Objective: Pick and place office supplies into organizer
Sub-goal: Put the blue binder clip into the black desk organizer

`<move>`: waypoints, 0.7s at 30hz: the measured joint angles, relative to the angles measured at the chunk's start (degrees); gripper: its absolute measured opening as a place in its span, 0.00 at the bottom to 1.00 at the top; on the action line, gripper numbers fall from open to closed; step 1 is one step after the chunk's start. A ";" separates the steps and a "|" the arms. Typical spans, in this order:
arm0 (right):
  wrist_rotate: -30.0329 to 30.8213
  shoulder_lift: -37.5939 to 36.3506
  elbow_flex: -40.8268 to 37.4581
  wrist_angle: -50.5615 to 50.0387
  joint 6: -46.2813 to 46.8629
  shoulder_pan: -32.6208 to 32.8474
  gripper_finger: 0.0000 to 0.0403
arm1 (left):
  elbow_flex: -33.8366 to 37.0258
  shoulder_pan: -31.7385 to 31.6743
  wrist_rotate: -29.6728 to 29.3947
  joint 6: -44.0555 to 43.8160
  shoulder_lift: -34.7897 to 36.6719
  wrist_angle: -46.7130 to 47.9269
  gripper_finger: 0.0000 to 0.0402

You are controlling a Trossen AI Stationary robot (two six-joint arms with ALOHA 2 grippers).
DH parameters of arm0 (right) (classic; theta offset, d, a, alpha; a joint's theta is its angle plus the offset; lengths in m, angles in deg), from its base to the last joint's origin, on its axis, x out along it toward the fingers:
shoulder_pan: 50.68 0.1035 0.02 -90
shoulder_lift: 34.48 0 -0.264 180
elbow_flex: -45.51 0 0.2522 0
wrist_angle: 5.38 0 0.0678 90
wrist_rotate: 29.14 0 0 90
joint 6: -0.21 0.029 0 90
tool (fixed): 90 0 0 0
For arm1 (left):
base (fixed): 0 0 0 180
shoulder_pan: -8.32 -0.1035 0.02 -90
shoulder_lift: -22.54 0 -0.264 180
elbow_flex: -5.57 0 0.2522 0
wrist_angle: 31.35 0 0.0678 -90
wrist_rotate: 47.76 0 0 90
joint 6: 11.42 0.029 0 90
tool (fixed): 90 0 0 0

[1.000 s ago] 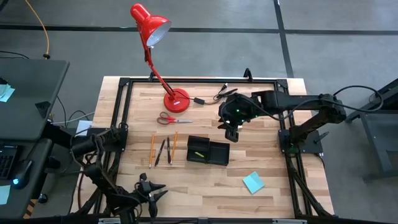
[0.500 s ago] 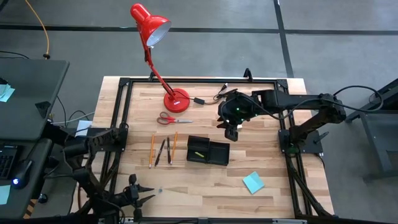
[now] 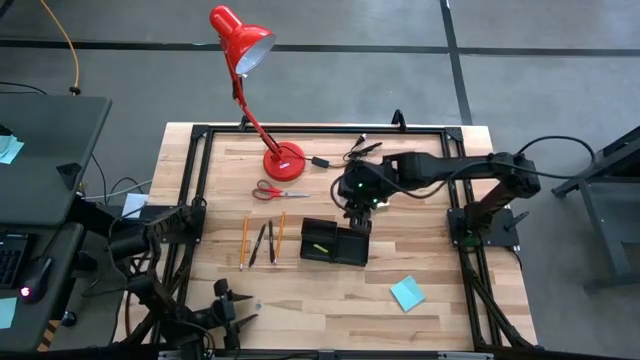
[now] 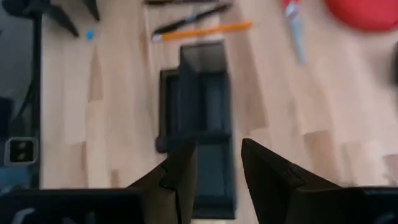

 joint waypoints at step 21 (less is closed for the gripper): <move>-0.83 -0.72 0.00 1.14 0.21 1.46 0.30 | -0.22 -2.85 -7.06 2.67 -8.24 -10.79 0.40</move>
